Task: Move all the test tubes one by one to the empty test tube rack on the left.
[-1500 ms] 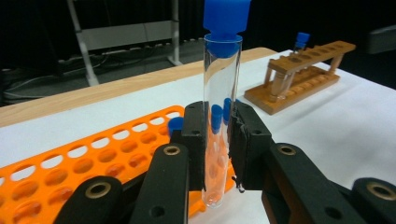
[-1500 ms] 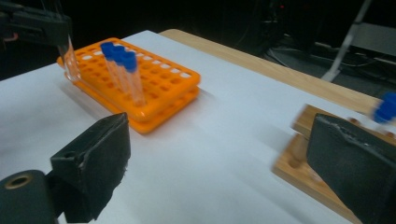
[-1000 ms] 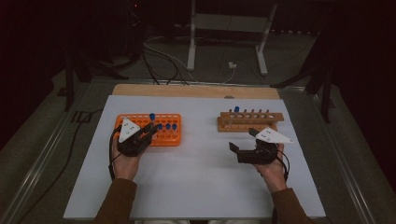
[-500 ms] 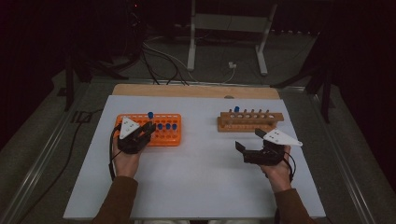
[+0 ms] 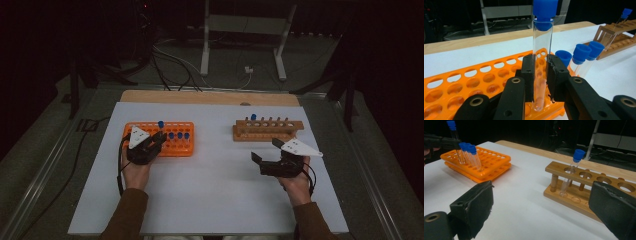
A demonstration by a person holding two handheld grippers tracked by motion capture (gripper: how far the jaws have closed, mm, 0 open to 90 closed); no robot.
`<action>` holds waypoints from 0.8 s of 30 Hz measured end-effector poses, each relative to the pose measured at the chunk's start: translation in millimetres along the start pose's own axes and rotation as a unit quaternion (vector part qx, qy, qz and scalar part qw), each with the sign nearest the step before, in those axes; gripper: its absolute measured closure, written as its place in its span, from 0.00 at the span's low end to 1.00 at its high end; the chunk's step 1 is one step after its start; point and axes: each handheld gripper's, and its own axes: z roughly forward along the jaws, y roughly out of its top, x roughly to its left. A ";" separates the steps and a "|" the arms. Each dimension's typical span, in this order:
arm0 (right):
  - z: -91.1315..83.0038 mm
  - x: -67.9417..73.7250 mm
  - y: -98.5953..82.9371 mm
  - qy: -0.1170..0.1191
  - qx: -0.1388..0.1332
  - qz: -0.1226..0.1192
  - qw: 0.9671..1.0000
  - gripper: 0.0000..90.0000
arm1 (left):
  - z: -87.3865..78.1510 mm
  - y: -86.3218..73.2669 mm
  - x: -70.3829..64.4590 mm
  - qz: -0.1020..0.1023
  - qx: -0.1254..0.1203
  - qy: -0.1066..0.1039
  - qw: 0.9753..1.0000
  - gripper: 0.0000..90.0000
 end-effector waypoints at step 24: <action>0.1 0.6 -1.2 0.002 0.002 -0.001 1.000 0.07 | 15.2 -20.4 -5.5 0.045 0.077 0.009 0.996 0.87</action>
